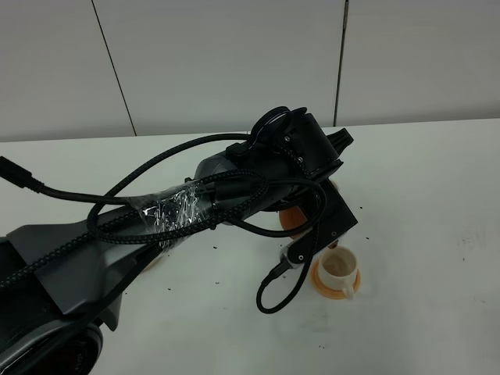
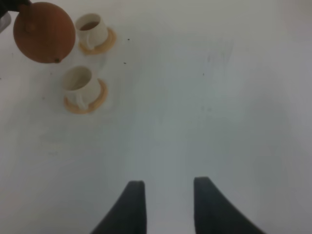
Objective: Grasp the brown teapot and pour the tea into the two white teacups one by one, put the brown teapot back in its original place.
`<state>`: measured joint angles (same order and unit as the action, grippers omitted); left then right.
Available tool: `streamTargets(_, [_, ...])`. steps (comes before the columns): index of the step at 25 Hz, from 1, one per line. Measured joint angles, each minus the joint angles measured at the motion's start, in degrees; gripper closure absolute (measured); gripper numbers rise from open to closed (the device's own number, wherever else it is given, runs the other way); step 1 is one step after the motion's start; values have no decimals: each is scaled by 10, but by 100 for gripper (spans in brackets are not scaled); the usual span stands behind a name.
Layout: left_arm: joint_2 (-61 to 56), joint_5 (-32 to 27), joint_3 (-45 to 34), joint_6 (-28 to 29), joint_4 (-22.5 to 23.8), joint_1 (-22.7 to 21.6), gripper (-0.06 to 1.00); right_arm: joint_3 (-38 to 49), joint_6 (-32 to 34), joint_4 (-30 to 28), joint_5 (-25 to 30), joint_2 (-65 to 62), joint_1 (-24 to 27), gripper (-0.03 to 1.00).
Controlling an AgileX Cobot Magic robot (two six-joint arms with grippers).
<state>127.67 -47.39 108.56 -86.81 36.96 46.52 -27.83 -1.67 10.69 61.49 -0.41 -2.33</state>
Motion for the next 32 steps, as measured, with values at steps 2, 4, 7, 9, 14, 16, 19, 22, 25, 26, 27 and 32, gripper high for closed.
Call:
streamTargets(2, [0, -4, 0, 0, 7, 1, 78, 0, 0, 0, 0, 0, 0, 73])
streamTargets(4, [0, -7, 0, 0, 12, 3, 78, 0, 0, 0, 0, 0, 0, 73])
streamTargets(7, [-1, -7, 0, -10, 13, 6, 78, 0, 0, 0, 0, 0, 0, 73])
streamTargets(9, [0, -7, 0, -14, 13, 6, 78, 0, 0, 0, 0, 0, 0, 73])
streamTargets(14, [8, -8, 0, -26, 15, 6, 78, 0, 0, 2, 0, 0, 0, 73])
streamTargets(16, [10, -8, 0, -32, 15, 9, 78, 0, 0, 2, 0, 0, 0, 73])
streamTargets(19, [10, -5, 0, -37, 15, 11, 78, 0, 0, 2, 0, 0, 0, 73])
streamTargets(22, [10, -3, 0, -38, 22, 11, 78, 0, 0, 2, 0, 0, 0, 73])
streamTargets(25, [10, -1, 0, -38, 25, 11, 78, 0, 0, 2, 0, 0, 0, 73])
streamTargets(26, [10, -1, 0, -38, 25, 11, 78, 0, 0, 2, 0, 0, 0, 73])
streamTargets(27, [10, 0, 0, -38, 27, 11, 78, 0, 0, 2, 0, 0, 0, 73])
streamTargets(32, [10, 0, 0, -38, 39, 11, 78, 0, 0, 2, 0, 0, 0, 73])
